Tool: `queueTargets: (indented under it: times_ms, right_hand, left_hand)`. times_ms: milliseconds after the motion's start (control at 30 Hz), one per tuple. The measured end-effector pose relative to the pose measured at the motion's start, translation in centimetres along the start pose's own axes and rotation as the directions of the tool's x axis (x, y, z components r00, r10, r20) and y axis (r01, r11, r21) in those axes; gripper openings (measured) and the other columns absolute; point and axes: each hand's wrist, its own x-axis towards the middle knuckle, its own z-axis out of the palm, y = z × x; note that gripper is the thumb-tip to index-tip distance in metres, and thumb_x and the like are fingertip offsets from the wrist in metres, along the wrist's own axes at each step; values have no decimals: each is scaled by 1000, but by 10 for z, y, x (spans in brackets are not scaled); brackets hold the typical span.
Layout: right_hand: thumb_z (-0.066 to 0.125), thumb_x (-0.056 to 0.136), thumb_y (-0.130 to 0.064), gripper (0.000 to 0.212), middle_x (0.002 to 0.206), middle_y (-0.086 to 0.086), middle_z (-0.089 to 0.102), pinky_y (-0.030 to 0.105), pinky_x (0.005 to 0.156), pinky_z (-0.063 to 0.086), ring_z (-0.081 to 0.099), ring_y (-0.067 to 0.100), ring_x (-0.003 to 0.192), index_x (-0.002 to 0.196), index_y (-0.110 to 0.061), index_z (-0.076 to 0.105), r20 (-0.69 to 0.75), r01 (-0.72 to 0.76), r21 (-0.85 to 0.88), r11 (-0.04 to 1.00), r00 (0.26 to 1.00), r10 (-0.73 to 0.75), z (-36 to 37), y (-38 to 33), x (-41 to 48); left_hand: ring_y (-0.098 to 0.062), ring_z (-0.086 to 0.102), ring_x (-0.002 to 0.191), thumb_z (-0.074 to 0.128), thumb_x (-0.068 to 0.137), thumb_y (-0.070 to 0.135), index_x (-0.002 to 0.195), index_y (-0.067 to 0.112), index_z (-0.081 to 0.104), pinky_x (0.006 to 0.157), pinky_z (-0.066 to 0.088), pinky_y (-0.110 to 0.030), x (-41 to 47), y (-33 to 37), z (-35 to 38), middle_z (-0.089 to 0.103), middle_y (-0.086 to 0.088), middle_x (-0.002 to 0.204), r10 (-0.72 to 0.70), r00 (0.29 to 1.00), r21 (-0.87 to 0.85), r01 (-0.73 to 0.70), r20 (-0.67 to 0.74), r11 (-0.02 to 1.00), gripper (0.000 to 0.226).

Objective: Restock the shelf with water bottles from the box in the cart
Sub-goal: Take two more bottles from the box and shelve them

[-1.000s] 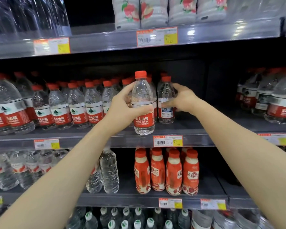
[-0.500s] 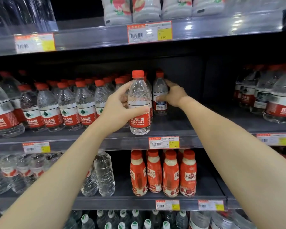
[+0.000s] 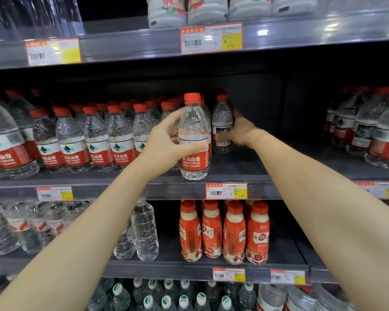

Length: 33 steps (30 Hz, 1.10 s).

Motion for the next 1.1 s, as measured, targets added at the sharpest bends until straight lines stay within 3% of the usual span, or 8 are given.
queueTargets:
  times_ms: [133, 233, 300, 400, 500, 767, 900, 1100]
  right_hand:
    - [88, 79, -28, 80, 134, 16, 61, 31, 80, 52, 64, 31, 114, 141, -5, 44, -144, -197, -29, 980, 971, 191, -1, -4, -20]
    - [73, 87, -18, 31, 114, 15, 69, 23, 59, 47, 63, 20, 81, 113, -8, 60, -200, -81, -62, 995, 978, 68, -12, -8, -44]
    - [66, 90, -10, 13, 106, 18, 73, 25, 56, 53, 69, 20, 76, 103, -12, 64, -25, 49, 95, 994, 999, -47, -19, -13, -66]
    - [68, 86, 0, 49, 118, 17, 73, 36, 85, 61, 74, 26, 104, 131, -17, 58, 372, 72, 440, 895, 892, -255, -32, -20, -99]
    - [75, 84, 1, 78, 128, 9, 71, 40, 100, 56, 69, 24, 118, 148, -29, 44, 502, 83, 447, 891, 801, -326, -40, -20, -119]
    - [92, 73, -22, 75, 117, 3, 74, 47, 89, 61, 75, 21, 103, 134, -32, 51, 148, 224, 452, 863, 936, -321, -26, -22, -132]
    - [93, 69, -22, 72, 109, 1, 75, 38, 79, 64, 76, 16, 95, 124, -40, 51, 92, 214, 368, 905, 960, -265, -26, -8, -124]
    - [91, 66, -11, 76, 110, 4, 71, 36, 76, 64, 76, 19, 95, 124, -34, 49, 58, 132, 418, 899, 984, -171, -20, 11, -100]
  left_hand:
    - [5, 72, 106, 95, 78, 19, 145, 43, 55, 78, 57, -10, 2, 5, 7, 73, 31, 117, 11, 1000, 12, -12, 7, 1000, 81]
    - [6, 71, 107, 96, 77, 22, 147, 40, 55, 77, 57, -10, 3, 9, 14, 74, 29, 116, 10, 1000, 15, -10, 6, 1000, 84]
    - [3, 72, 108, 97, 74, 27, 149, 40, 55, 77, 58, -11, 2, 14, 20, 76, 24, 117, 6, 1000, 10, -6, 0, 1000, 86]
    - [2, 74, 105, 96, 75, 26, 139, 49, 56, 76, 58, -12, 0, 20, 29, 76, 26, 113, 28, 1000, 26, -28, -8, 999, 80]
    - [-2, 76, 103, 95, 75, 21, 141, 49, 54, 78, 61, -17, 0, 27, 35, 77, 24, 112, 22, 999, -4, -23, -45, 1000, 82]
    - [1, 64, 126, 81, 91, 44, 164, 33, 34, 103, 53, -25, -1, 58, 32, 64, 16, 145, 2, 997, 201, -18, 81, 979, 87]
    - [-24, 50, 141, 63, 91, 69, 165, 38, 26, 114, 44, -46, -15, 55, 21, 45, 0, 160, 13, 999, 557, -29, 32, 830, 89]
    - [-40, 26, 157, 53, 98, 59, 168, 32, 24, 129, 20, -55, -29, 39, 19, 28, -18, 171, 12, 999, 852, -38, 38, 522, 80]
